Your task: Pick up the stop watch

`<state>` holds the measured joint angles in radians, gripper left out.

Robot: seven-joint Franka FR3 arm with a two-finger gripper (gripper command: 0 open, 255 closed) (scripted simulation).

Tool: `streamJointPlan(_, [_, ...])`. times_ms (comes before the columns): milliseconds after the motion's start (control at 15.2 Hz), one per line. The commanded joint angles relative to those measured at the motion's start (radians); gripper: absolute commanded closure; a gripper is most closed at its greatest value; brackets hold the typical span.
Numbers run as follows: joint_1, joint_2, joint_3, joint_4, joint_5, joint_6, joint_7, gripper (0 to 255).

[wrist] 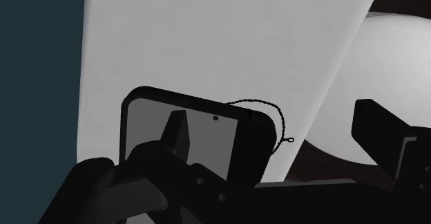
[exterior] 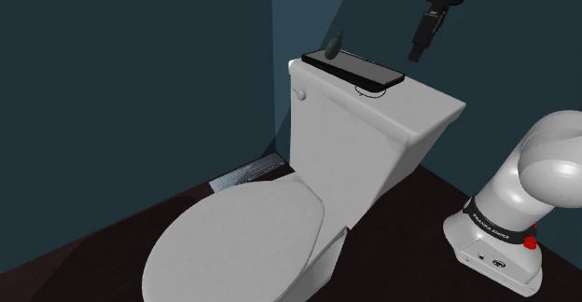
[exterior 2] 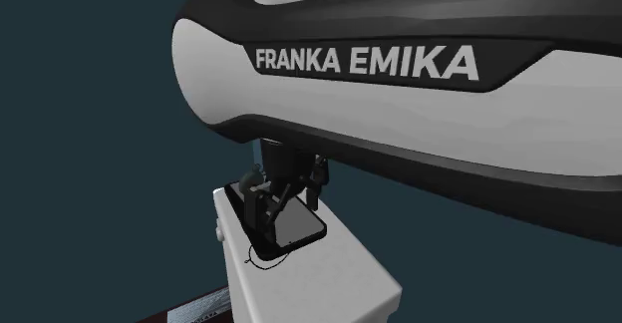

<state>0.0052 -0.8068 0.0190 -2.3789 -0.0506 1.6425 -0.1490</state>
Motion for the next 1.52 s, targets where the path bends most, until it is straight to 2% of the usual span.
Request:
streamJointPlan(0, [0.0, 0.0, 0.0, 0.0, 0.0, 0.0, 0.0, 0])
streamJointPlan(396, [0.03, 0.288, -0.081, 0.213, -0.065, 0.0, -0.232, 0])
streamJointPlan(792, [0.056, 0.58, -0.123, 0.475, -0.097, -0.037, -0.453, 0])
streamJointPlan(1122, [0.066, 0.827, -0.13, 0.732, -0.114, -0.099, -0.627, 0])
streamJointPlan(1452, [0.071, 1.091, -0.115, 1.043, -0.138, -0.196, -0.789, 0])
